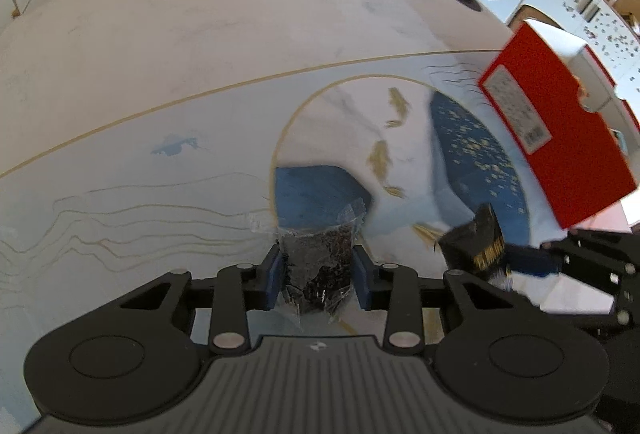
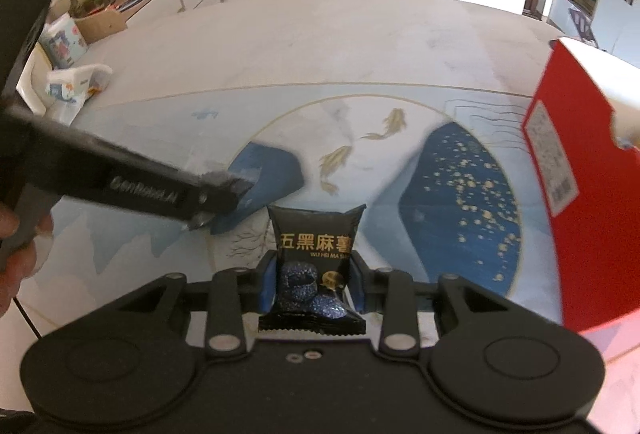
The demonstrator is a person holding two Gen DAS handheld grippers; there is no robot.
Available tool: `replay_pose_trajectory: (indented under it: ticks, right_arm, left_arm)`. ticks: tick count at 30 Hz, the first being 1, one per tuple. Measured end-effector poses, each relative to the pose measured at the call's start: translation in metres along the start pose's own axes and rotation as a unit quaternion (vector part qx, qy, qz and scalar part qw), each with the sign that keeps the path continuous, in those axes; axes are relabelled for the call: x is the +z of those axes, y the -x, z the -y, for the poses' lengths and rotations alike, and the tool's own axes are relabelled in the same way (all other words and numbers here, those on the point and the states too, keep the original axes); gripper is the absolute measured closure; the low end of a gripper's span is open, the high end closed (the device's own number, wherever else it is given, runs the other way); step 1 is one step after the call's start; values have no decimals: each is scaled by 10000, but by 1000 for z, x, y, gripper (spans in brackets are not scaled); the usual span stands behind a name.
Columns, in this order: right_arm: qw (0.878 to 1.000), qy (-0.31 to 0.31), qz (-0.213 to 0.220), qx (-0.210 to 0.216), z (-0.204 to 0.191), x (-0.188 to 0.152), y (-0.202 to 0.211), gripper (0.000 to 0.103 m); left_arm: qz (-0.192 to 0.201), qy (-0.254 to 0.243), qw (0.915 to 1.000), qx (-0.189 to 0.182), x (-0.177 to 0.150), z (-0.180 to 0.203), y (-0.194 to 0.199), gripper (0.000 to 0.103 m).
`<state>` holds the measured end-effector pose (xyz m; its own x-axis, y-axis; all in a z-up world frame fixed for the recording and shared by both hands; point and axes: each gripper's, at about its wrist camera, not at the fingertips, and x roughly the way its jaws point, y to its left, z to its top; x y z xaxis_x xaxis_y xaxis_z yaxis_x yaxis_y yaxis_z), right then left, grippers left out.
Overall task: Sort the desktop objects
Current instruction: 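Carry the snack pack and black bag up and over the shoebox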
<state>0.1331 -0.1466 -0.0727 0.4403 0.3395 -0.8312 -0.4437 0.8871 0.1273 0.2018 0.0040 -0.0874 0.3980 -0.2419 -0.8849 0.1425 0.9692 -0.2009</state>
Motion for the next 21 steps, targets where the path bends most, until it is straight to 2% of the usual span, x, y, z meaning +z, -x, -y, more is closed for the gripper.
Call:
replay_pose_trajectory:
  ticks: [21]
  right_arm:
    - [9978,-468,459,-62,41,-10,91,69]
  left_arm:
    - [345,-623,9960,-539,-12,76,75,69]
